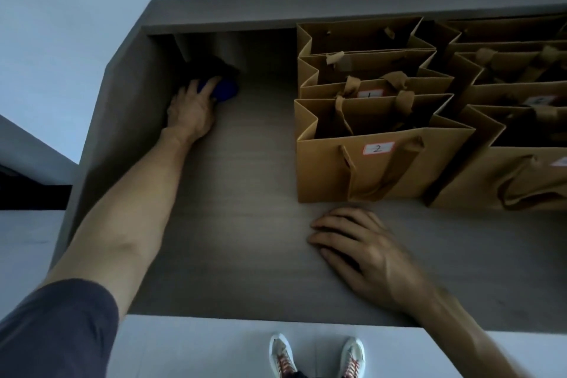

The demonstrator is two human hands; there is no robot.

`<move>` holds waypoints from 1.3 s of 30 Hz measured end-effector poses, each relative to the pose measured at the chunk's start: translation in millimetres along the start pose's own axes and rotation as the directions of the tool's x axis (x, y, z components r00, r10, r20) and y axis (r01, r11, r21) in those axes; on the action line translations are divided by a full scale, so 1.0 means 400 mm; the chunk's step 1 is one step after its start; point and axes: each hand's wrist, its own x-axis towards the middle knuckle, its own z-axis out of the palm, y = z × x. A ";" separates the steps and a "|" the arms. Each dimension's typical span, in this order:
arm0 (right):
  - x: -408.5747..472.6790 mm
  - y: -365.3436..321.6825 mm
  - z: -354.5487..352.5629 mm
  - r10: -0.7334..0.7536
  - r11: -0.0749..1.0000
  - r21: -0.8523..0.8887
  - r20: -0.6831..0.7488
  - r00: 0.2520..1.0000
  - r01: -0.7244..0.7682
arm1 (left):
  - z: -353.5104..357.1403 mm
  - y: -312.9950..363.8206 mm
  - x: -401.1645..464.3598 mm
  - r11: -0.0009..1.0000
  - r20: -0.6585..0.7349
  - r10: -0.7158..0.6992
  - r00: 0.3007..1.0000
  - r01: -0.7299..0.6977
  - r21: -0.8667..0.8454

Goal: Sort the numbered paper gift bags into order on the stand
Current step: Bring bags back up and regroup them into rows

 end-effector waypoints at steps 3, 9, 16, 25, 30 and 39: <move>0.000 0.001 0.000 -0.009 1.000 -0.004 -0.007 1.000 0.009 | -0.008 0.014 -0.057 0.999 -0.024 -0.029 0.999 0.028 -0.022; -0.002 0.005 0.007 -0.018 1.000 0.001 -0.022 1.000 0.018 | -0.035 0.012 -0.239 0.999 -0.052 -0.025 0.998 0.023 -0.040; -0.003 0.005 0.014 0.009 0.999 0.048 -0.024 1.000 -0.008 | -0.081 0.017 -0.548 0.998 -0.091 -0.022 0.996 0.017 -0.057; -0.002 0.006 0.013 0.011 0.996 0.092 -0.068 0.998 -0.004 | -0.090 0.042 -0.711 0.992 -0.128 -0.112 0.985 0.103 -0.069; -0.010 -0.001 -0.010 0.074 0.975 0.220 -0.220 0.973 -0.025 | -0.102 0.115 -0.727 0.996 -0.137 -0.051 0.989 0.041 -0.077; -0.096 -0.005 -0.094 0.296 0.917 0.345 -0.246 0.923 -0.202 | -0.085 0.395 -0.774 0.912 -0.098 0.291 0.952 -0.307 -0.272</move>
